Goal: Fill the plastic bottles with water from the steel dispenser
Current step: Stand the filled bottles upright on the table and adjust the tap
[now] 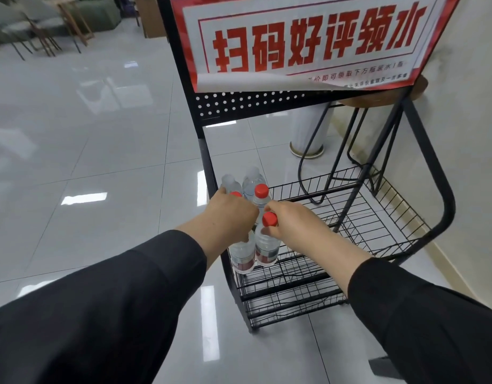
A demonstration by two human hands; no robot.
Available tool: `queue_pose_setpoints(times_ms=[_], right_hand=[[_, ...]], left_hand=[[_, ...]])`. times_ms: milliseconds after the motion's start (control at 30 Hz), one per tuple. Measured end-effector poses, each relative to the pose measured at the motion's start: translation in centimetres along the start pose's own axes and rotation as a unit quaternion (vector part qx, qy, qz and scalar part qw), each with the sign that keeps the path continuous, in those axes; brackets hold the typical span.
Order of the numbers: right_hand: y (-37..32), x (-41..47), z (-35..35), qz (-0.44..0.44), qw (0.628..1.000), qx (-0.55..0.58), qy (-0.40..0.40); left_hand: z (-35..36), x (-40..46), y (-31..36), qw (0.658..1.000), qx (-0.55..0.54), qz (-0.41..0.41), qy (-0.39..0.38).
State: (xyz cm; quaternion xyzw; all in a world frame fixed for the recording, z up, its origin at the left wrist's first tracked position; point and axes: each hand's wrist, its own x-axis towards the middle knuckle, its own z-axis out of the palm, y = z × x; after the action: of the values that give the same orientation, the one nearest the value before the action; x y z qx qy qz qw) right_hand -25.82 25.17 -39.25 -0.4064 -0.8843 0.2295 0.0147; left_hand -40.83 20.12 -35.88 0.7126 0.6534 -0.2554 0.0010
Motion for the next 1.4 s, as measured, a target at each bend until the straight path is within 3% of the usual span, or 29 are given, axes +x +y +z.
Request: queue_pose_setpoints(times_ms=[333,633,767,967,1233,1400], right_hand=[[-0.2,-1.0,-0.3,0.024,1.0,-0.007,-0.013],[-0.3,-9.4,-6.1,0.15,0.973,0.066,0.163],[-0.8,-18.3,-11.1,0.208,0.949,0.083,0.223],[-3.0,-36.4,-18.6,0.27,0.887,0.015,0.374],[-5.3,-60.0,-24.7,0.364,0.803,-0.044,0.47],[-2.2,-69.3,-28.3,0.437,0.742,-0.083,0.502]], left_hand=[[-0.1,-1.3,-0.3,0.999,-0.026,0.015,0.027],[-7.9,-4.8,1.8,0.961,-0.151,0.02,0.23],[-14.6,-8.4,5.1,0.907,-0.237,0.087,0.338],[-25.5,-16.6,14.9,0.805,-0.363,0.196,0.426],[-34.6,-30.0,29.2,0.731,-0.323,0.374,0.47],[-39.1,-33.7,36.4,0.732,-0.289,0.395,0.475]])
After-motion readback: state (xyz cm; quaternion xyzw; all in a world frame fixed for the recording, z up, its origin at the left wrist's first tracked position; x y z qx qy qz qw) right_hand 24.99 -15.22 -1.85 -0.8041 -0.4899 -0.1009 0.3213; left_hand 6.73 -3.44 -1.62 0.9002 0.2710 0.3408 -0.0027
